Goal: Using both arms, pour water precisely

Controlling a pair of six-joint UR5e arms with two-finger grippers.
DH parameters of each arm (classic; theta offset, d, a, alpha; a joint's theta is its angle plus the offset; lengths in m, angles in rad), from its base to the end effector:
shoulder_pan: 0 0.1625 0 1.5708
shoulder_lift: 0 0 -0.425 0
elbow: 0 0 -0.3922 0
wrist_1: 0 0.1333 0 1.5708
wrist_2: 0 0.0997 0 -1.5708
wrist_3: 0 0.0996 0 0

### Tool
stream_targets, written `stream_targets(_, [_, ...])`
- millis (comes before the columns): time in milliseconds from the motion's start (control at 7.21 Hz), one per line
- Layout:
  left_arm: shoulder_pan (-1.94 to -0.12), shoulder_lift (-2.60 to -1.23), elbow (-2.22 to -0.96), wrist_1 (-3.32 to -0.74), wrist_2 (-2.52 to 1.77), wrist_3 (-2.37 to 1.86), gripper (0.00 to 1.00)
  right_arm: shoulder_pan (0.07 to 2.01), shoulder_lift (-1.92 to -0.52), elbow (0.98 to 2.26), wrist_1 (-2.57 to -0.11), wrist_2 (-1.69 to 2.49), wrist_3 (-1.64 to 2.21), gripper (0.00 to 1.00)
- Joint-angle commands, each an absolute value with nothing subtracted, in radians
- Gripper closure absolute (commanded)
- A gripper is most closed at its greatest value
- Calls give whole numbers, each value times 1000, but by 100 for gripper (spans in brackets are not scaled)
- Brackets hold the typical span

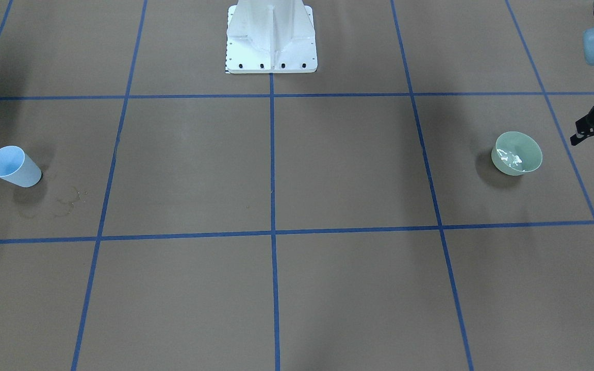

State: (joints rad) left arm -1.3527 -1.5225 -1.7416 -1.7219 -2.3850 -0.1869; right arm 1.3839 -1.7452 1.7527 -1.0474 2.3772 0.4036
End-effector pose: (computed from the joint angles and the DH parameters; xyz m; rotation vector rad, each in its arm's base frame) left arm 0.0451 -0.4849 0.5780 0.0903 0.8447 0.1407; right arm -0.0213 -0.4431 0.5871 0.2503 -0.8970 -0.0132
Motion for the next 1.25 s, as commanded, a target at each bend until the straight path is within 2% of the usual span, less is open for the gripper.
stream_targets(0, [-1452, -1529, -1769, -1570, -2395, -102, 0, 1416, -1700, 1753, -1245, 2402, 291, 1])
stream_targets(139, [-1498, -1538, -1773, -1483, -2395, -33, 0, 1430, -1692, 1753, -1325, 2402, 209, 1])
stream_targets(555, [-1528, -1529, -1776, -1465, -2396, -21, 0, 1427, -1678, 1753, -1492, 2392, 30, 1])
stream_targets(1110, [-1534, -1506, -1773, -1468, -2384, -23, 0, 1442, -1645, 1759, -1540, 2384, 25, 1])
